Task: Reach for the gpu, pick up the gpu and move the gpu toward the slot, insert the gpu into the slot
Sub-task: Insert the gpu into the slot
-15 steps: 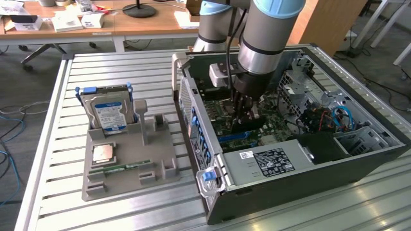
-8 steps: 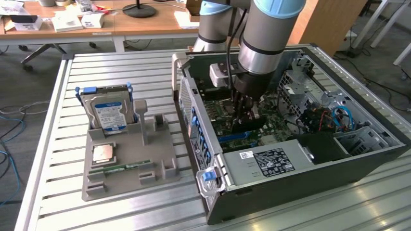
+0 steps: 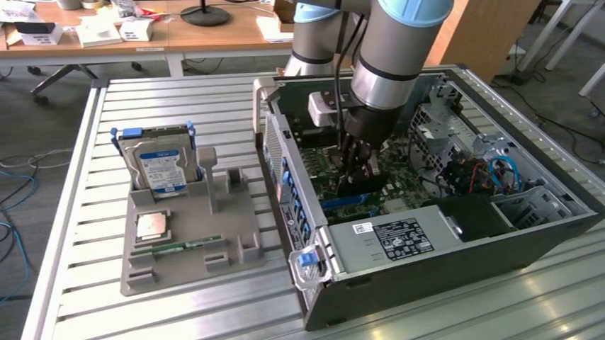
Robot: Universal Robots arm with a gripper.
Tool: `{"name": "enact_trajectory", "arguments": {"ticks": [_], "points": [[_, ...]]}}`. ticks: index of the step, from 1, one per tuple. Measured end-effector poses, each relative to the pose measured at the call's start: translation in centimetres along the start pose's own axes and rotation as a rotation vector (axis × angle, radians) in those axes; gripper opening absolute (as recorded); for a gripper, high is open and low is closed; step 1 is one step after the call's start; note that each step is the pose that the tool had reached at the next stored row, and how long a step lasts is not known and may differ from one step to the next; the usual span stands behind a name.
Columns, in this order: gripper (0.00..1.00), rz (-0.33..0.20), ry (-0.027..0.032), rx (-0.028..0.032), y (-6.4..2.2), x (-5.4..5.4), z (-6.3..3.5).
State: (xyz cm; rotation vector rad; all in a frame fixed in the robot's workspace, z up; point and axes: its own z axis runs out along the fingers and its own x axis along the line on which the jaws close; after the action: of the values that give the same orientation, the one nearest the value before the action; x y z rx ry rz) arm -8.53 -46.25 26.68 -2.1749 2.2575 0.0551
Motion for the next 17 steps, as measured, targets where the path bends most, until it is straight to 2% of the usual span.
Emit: {"name": "enact_trajectory", "arguments": {"ticks": [4,8,10,11,12,14,15,17], "points": [[0.26,0.000,-0.0001,0.0001,0.00,-0.01,0.00],[0.26,0.001,0.0083,0.0005,-0.01,0.01,0.14],[0.26,0.005,0.0091,-0.0022,0.00,0.03,0.25],[0.26,0.006,0.0092,-0.0090,0.00,0.04,0.27],[0.26,0.006,0.0096,-0.0202,-0.02,0.04,0.30],[0.26,0.006,0.0115,-0.0483,-0.09,0.06,0.33],[0.26,0.007,0.0124,-0.0506,-0.07,0.07,0.32],[0.26,0.008,0.0124,-0.0507,-0.04,0.07,0.32]]}}
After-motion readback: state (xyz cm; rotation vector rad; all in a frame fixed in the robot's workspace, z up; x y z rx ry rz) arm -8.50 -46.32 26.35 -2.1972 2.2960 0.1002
